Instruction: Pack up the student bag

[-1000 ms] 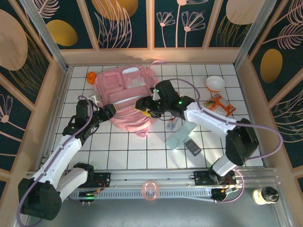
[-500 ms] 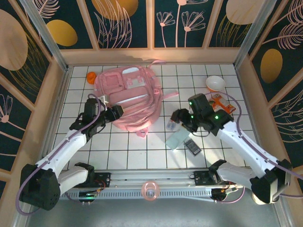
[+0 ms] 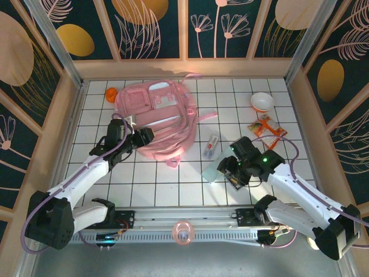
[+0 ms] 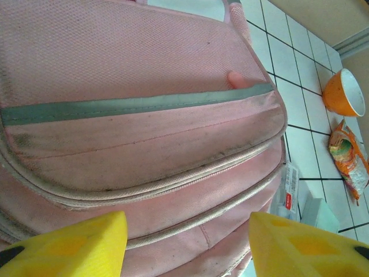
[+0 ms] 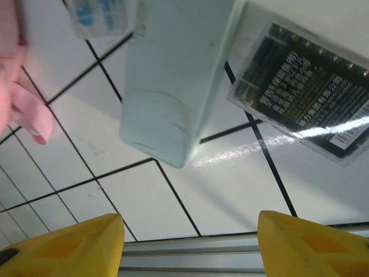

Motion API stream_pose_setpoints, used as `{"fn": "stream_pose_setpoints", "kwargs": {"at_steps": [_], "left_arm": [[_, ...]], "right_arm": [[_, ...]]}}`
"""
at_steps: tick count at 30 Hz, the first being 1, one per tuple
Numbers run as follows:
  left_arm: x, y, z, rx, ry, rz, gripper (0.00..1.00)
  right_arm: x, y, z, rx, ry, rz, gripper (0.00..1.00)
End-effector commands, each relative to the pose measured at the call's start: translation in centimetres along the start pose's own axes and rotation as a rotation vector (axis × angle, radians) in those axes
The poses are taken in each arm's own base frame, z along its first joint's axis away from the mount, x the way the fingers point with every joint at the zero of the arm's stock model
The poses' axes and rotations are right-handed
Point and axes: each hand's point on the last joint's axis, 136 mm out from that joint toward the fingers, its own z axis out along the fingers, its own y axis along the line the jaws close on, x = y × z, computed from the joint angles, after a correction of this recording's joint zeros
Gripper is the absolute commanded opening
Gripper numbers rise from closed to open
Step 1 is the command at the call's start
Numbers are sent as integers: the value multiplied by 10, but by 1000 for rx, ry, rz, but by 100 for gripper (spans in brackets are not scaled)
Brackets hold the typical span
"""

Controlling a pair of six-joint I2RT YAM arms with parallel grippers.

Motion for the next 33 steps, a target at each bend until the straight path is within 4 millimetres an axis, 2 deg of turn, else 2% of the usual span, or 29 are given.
{"fn": "stream_pose_setpoints", "kwargs": {"at_steps": [1, 23, 25, 27, 33], "left_arm": [[-12, -16, -1, 52, -33, 8, 57], [-8, -15, 3, 67, -33, 2, 58], [-8, -15, 4, 68, -29, 1, 58], [-7, -14, 5, 64, -26, 2, 58], [-8, -14, 6, 59, -23, 1, 58]], "right_arm": [[5, -16, 6, 65, -5, 44, 63], [23, -30, 43, 169, 69, 31, 67], [22, -31, 45, 182, 68, 20, 68], [13, -34, 45, 205, 37, 17, 71], [-3, 0, 49, 81, 26, 10, 72]]}}
